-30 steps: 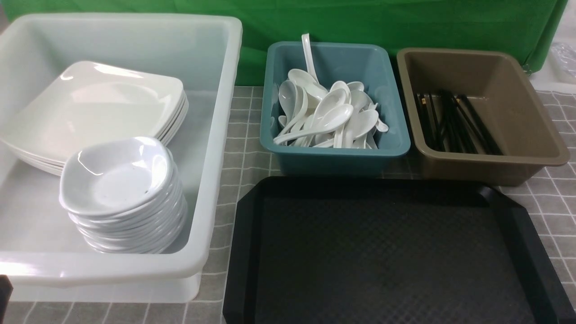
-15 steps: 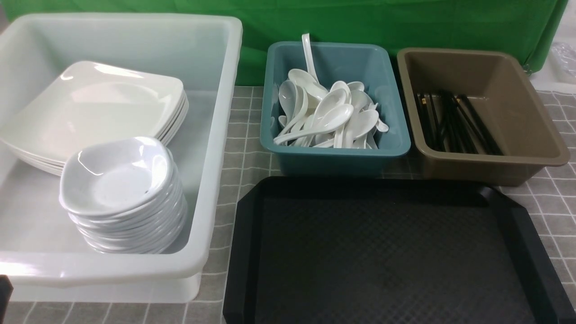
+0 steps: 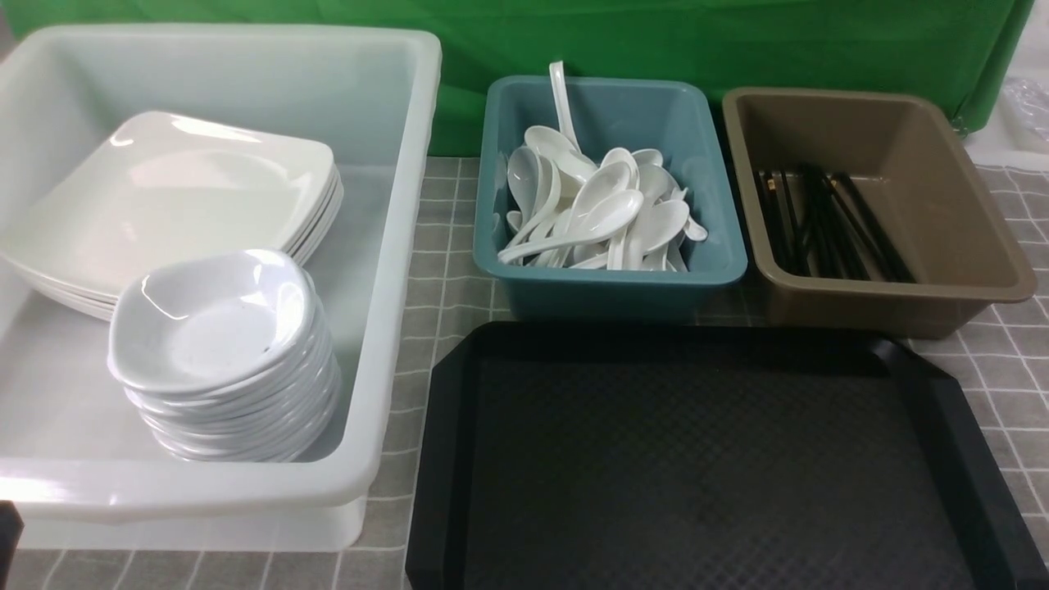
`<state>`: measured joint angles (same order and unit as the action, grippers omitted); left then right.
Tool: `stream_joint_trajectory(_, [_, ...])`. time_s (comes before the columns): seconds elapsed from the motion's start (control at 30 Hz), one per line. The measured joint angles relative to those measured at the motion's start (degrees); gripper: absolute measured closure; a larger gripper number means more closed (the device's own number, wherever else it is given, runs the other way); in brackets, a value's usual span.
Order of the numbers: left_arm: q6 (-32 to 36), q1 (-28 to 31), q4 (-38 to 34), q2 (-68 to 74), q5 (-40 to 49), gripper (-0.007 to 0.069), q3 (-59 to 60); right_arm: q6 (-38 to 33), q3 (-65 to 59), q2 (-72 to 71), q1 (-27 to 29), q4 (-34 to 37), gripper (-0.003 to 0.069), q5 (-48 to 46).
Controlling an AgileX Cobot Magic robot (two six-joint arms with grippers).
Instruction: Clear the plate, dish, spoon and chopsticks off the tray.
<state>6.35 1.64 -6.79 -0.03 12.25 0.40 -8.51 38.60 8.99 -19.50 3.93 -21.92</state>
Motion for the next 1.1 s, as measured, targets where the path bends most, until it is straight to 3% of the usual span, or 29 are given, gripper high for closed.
stream_joint_trajectory(0.2, [0.00,0.00,0.76,0.00,0.00,0.0619,0.00,-5.11,-15.21,0.20,13.46,-0.66,0.0421,-0.03])
stream_joint_trajectory(0.37, [0.05,0.00,0.83,0.00,0.00,0.0619,0.00,-5.91,-31.15,0.08,20.68,-0.90,0.0421,5.17])
stream_joint_trajectory(0.53, [0.05,0.00,0.89,-0.05,-0.02,0.0619,0.00,-4.70,-38.95,-3.91,21.63,-0.90,0.0421,7.63])
stream_joint_trajectory(1.1, [0.05,0.00,2.57,-0.05,-0.03,0.0619,0.00,-3.10,-38.95,-8.87,21.63,-0.88,0.0421,7.45])
